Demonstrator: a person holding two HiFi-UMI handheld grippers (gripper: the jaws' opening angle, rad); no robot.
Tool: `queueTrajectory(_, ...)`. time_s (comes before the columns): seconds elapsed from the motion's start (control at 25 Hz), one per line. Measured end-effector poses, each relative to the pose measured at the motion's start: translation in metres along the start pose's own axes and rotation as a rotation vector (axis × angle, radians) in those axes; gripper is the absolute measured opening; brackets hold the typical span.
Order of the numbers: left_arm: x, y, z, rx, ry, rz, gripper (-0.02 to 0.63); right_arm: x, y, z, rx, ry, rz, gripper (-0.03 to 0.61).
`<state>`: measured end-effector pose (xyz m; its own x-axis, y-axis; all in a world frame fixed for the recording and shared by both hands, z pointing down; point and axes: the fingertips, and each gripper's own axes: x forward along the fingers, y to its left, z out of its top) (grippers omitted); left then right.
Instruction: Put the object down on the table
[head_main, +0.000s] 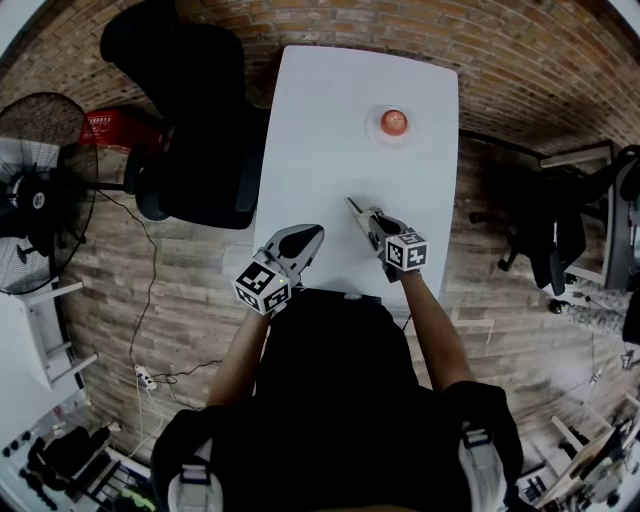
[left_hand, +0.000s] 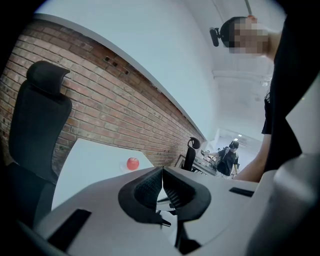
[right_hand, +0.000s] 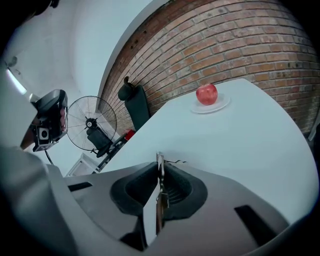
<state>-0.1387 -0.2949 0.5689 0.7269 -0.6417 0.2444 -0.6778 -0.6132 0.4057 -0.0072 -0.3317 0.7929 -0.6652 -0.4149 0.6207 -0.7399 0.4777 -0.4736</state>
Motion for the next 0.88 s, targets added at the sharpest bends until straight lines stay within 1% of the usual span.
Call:
queueTrajectory(0.28,-0.002,0.000,0.001,0.005,-0.001,0.004,0.021,-0.003,-0.009,0.001,0.040,-0.006,-0.039,0.037)
queueTrajectory(0.48,-0.004,-0.003,-0.001,0.005,0.003,0.007,0.021,-0.001,-0.018,-0.003,0.036,0.007,-0.051,0.054)
queueTrajectory(0.64,-0.004,-0.006,-0.002,0.012,0.004,0.007,0.021,-0.002,-0.027,-0.008,0.052,0.023,-0.069,0.074)
queueTrajectory(0.88,-0.004,-0.004,0.001,0.014,0.001,0.014,0.021,-0.001,-0.026,-0.005,0.051,0.025,-0.079,0.079)
